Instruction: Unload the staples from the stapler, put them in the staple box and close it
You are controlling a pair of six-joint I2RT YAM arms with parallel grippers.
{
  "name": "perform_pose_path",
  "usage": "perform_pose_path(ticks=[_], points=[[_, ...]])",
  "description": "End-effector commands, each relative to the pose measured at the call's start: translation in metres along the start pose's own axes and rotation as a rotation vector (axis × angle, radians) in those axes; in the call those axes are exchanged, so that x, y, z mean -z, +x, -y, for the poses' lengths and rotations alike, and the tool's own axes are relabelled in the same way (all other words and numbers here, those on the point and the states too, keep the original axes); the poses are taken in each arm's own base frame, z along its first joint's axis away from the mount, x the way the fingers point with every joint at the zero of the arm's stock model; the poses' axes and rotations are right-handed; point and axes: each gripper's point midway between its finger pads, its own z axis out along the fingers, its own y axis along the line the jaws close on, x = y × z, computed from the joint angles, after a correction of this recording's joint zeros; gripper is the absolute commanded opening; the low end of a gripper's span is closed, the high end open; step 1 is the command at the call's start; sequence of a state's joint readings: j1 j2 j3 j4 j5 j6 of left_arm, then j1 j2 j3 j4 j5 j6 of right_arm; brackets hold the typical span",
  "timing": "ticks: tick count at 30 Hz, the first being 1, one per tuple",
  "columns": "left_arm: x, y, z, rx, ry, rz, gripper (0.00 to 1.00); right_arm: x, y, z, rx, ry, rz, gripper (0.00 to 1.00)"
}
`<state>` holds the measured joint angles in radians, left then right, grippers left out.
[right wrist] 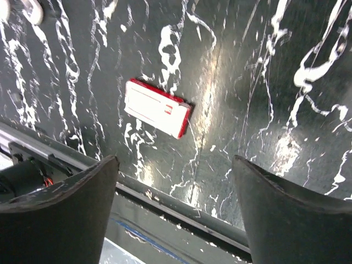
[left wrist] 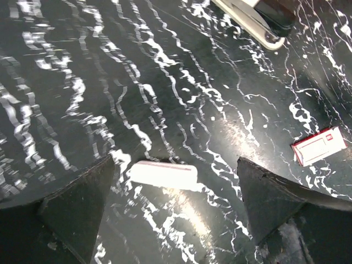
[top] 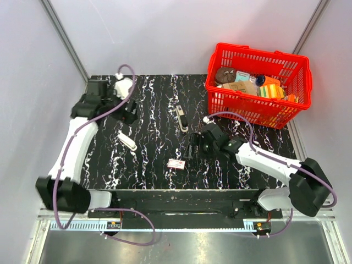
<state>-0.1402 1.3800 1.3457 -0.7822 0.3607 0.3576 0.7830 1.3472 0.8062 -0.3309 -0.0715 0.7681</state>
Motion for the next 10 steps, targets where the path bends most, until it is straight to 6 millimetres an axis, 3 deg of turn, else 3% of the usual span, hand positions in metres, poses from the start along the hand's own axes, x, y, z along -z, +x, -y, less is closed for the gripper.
perform_pose_path(ticks=[1,6,10], points=[[0.052,0.011,-0.001,0.032,-0.075,0.075,0.99,0.029,-0.049,-0.021,0.101,0.004,0.153,0.95],[0.076,0.054,-0.012,0.090,-0.187,0.079,0.99,0.045,-0.072,-0.041,0.153,-0.029,0.213,0.98],[0.088,0.073,-0.019,0.140,-0.249,0.102,0.99,0.058,-0.088,-0.054,0.191,-0.036,0.251,0.99]])
